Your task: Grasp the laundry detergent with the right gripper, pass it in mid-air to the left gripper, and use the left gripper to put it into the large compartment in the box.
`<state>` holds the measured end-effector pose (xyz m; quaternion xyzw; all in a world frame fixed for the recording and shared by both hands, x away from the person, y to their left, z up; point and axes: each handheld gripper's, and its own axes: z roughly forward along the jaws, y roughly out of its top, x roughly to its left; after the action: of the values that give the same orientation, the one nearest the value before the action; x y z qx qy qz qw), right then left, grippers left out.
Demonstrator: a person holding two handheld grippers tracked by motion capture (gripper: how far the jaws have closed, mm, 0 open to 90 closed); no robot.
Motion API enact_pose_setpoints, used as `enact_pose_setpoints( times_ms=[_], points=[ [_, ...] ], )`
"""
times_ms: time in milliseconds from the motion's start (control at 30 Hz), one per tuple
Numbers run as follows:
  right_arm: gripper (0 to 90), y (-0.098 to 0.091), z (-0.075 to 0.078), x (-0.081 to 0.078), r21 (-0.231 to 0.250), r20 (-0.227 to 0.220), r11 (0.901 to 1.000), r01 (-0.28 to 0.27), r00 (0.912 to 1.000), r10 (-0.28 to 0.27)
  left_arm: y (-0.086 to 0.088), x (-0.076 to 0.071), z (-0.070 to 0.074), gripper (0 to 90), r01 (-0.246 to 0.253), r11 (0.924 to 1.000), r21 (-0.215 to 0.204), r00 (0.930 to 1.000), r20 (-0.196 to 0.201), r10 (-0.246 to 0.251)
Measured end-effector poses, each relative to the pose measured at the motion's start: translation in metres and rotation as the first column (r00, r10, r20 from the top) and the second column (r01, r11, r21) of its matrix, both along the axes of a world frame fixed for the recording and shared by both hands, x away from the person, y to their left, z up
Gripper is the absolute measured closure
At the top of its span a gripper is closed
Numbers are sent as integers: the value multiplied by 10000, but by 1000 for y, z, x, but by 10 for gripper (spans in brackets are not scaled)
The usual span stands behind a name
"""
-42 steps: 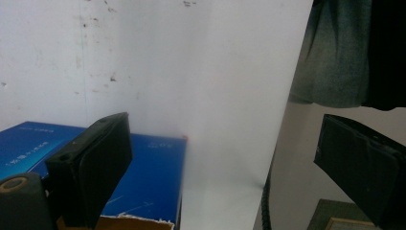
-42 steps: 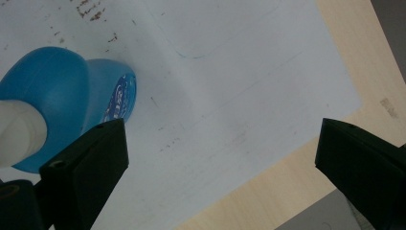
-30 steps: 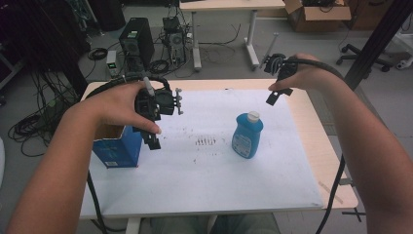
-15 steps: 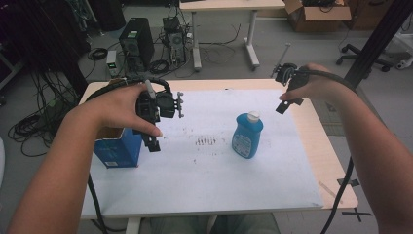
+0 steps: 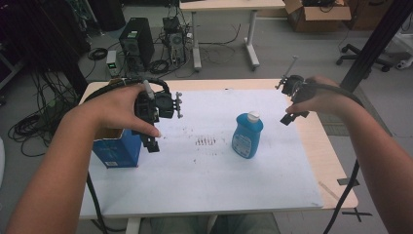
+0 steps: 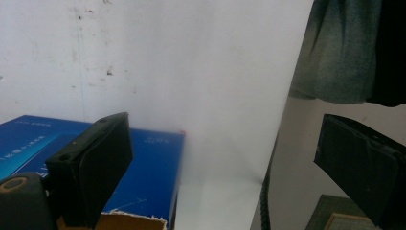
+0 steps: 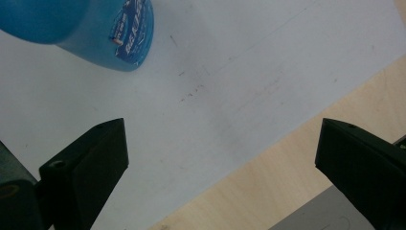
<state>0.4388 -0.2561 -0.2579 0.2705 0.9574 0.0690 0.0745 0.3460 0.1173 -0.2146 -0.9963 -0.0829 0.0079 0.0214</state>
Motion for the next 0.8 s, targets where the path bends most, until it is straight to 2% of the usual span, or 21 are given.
enact_pose_setpoints(
  times_ms=[500, 800],
  points=[
    [42, -14, -30, -21, 426, -137, 9991, -7, 9999, 12, -1, 0, -2, 62, 60, 10000, 56, 10000, -10, -60],
    [45, -18, -54, -34, 1032, -213, 9946, -82, 9997, 104, -5, -1, -2, 62, 89, 9999, 95, 10000, -17, -89]
  ],
)
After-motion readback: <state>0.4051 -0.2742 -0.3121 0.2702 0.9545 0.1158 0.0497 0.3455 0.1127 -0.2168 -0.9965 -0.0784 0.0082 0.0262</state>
